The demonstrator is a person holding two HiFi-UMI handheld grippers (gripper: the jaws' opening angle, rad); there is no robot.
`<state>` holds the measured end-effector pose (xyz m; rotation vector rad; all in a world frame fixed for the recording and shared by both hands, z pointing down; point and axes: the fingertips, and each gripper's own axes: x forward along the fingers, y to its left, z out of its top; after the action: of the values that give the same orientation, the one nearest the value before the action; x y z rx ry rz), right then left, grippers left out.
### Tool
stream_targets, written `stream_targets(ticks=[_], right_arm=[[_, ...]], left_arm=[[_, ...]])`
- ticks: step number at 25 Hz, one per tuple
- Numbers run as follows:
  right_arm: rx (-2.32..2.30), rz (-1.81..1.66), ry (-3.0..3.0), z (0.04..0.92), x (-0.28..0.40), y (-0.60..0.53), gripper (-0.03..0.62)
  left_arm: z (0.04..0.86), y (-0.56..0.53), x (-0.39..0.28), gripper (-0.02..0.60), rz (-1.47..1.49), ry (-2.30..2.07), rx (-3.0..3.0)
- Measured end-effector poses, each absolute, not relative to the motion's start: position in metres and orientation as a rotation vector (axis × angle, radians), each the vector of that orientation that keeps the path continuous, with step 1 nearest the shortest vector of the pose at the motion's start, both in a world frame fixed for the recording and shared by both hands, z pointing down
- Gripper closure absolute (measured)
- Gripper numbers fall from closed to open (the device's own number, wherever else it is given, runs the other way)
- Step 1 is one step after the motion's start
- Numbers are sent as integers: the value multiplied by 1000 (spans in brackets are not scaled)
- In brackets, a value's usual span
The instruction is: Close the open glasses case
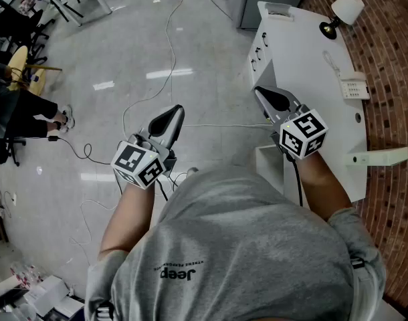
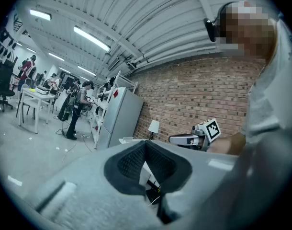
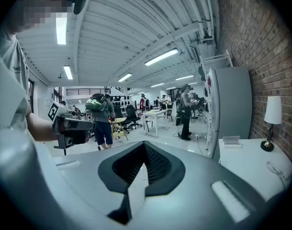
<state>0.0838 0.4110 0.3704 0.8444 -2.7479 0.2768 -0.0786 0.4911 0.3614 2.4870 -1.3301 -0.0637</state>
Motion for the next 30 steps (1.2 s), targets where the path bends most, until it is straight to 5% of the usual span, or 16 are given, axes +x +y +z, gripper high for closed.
stream_targets(ticks=[30], right_arm=[[774, 316, -2820, 363, 154, 387, 585]], left_arm=[[345, 463, -2, 584, -47, -1376, 2501]])
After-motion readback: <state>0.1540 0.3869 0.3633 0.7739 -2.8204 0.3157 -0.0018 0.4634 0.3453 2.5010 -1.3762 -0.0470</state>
